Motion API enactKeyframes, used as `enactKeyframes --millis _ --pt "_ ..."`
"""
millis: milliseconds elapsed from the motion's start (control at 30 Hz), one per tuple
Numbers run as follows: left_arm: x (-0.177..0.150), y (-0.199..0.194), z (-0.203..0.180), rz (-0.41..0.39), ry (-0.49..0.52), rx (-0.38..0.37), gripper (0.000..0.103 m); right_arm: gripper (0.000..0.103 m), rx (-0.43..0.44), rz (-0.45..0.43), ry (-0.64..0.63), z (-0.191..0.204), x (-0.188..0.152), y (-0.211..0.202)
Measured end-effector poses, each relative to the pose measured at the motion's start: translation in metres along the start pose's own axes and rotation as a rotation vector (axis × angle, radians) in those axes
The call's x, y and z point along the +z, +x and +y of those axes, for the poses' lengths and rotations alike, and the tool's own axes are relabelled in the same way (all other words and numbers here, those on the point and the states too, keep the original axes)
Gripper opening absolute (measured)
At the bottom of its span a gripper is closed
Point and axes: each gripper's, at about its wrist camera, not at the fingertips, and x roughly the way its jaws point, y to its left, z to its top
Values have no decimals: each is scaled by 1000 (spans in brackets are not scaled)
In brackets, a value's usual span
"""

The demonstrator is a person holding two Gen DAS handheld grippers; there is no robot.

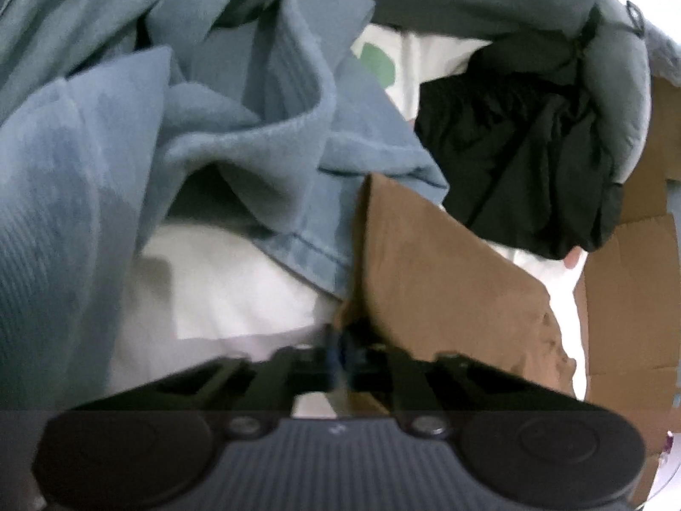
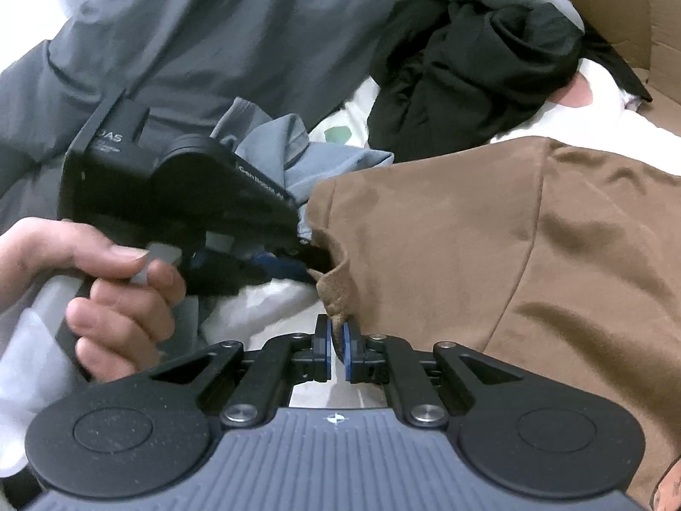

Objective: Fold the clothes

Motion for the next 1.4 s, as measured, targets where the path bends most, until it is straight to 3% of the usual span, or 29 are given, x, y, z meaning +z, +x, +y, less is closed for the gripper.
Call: enactKeyframes --millis 167,400,533,633,733,900,1067,1167,1233,1400 --pt "1 -3 -4 -46 47 39 1 36 1 -2 40 -7 0 -4" --pt "0 -6 -7 -99 86 91 1 36 -64 -24 114 -30 1 -13" --pt "1 -5 -7 -82 99 100 1 36 -94 -37 166 -46 1 -17" --pt "-2 -13 -14 -84 136 142 3 36 -155 -6 190 -57 -3 -12" --pt "-5 -29 -22 -131 183 174 5 36 -161 43 252 -68 -11 -4" --pt "-5 -51 -26 -179 192 159 6 36 -165 57 226 -64 -20 -1" --pt "-19 -45 -32 -111 220 114 6 38 -171 67 244 -67 -21 -6" --pt "-33 -34 -33 -30 236 94 6 38 -177 63 257 -70 -21 -15" --pt "-40 -28 -34 8 257 111 6 38 -189 40 228 -68 -19 -27" --pt "-48 -17 -33 12 316 169 9 38 -199 12 191 -75 -18 -63"
